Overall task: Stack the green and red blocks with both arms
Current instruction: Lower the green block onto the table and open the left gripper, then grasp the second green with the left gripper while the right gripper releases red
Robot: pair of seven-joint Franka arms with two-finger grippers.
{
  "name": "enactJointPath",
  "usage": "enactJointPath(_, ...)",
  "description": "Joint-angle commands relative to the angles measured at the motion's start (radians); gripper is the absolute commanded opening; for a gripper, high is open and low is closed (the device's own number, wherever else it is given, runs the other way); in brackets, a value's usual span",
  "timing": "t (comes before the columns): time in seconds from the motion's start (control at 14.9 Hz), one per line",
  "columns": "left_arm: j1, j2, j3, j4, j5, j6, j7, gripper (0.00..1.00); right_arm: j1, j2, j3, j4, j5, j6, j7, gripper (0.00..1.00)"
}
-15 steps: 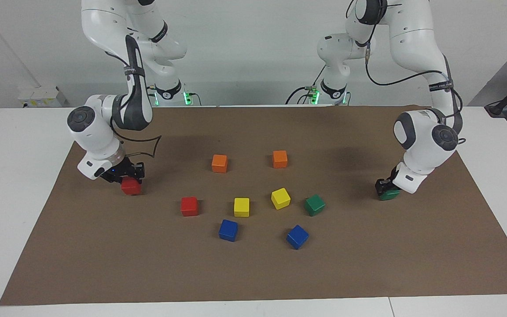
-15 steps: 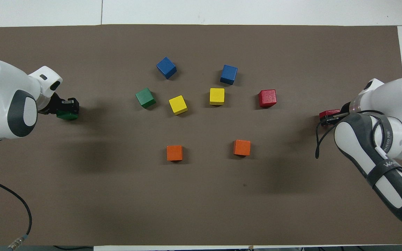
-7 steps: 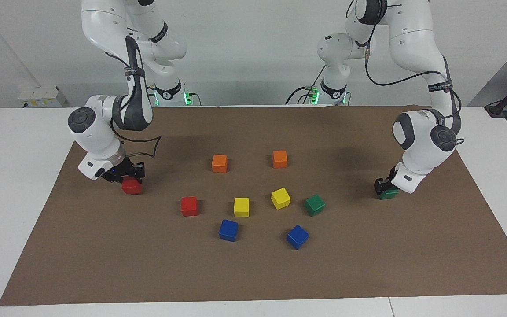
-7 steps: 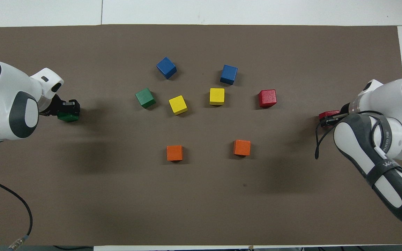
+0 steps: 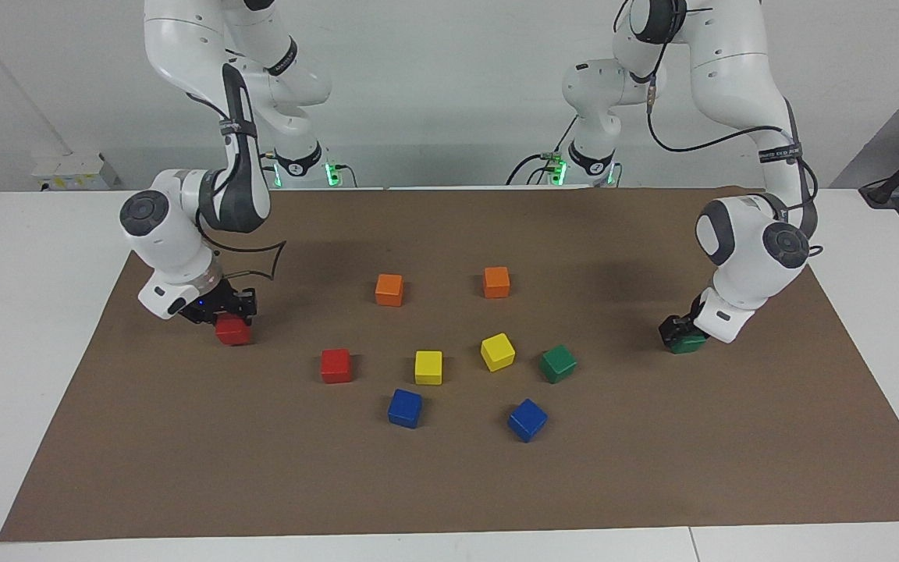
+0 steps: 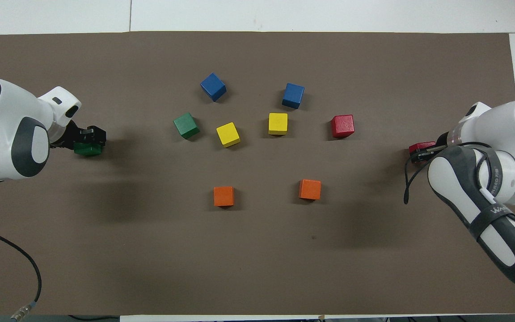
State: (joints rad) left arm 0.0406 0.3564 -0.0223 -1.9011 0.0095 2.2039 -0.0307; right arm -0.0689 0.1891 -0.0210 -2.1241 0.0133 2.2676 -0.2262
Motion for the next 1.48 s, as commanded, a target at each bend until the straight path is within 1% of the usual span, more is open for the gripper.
enactJointPath(0.0,-0.004,-0.013,-0.001,0.054,-0.005,-0.048,-0.014,1.00,-0.012,-0.003,0.004,-0.008,-0.009,0.015,0.008,0.00)
enactJointPath(0.13,-0.022,0.004,-0.002,0.166,-0.017,-0.143,-0.049,1.00,-0.014,-0.003,0.003,-0.008,-0.018,0.015,0.010,0.00)
enactJointPath(0.27,-0.079,0.045,-0.001,0.285,-0.048,-0.219,-0.196,1.00,-0.014,-0.003,0.003,-0.008,-0.029,0.015,0.021,0.00)
enactJointPath(0.4,-0.151,0.067,0.001,0.336,-0.049,-0.228,-0.363,1.00,-0.020,0.009,0.004,-0.008,-0.038,0.020,0.028,0.00)
enactJointPath(0.6,-0.252,0.073,0.002,0.343,-0.046,-0.222,-0.540,1.00,-0.034,0.010,0.004,-0.008,-0.041,0.036,0.027,0.00)
enactJointPath(0.81,-0.324,0.105,0.005,0.361,-0.043,-0.216,-0.584,1.00,-0.040,0.010,0.004,-0.010,-0.041,0.038,0.027,0.00)
enactJointPath(0.94,-0.356,0.137,0.005,0.376,-0.039,-0.201,-0.693,1.00,-0.045,0.010,0.004,-0.013,-0.041,0.038,0.027,0.00)
enactJointPath(1.14,-0.398,0.148,0.005,0.366,-0.033,-0.147,-0.751,1.00,-0.045,0.007,0.004,-0.017,-0.041,0.038,0.028,0.00)
enactJointPath(1.21,-0.401,0.148,0.005,0.364,-0.022,-0.138,-0.770,1.00,-0.046,0.007,0.004,-0.019,-0.041,0.038,0.028,0.21)
enactJointPath(1.28,-0.403,0.148,0.005,0.358,-0.013,-0.132,-0.772,1.00,-0.049,0.007,0.004,-0.019,-0.041,0.036,0.028,0.25)
enactJointPath(1.34,-0.404,0.148,0.005,0.337,-0.011,-0.113,-0.775,1.00,-0.058,0.006,0.006,-0.020,-0.041,0.038,0.030,0.32)
enactJointPath(1.41,-0.410,0.147,0.005,0.317,-0.011,-0.093,-0.776,1.00,-0.063,0.006,0.006,-0.025,-0.039,0.040,0.030,0.61)
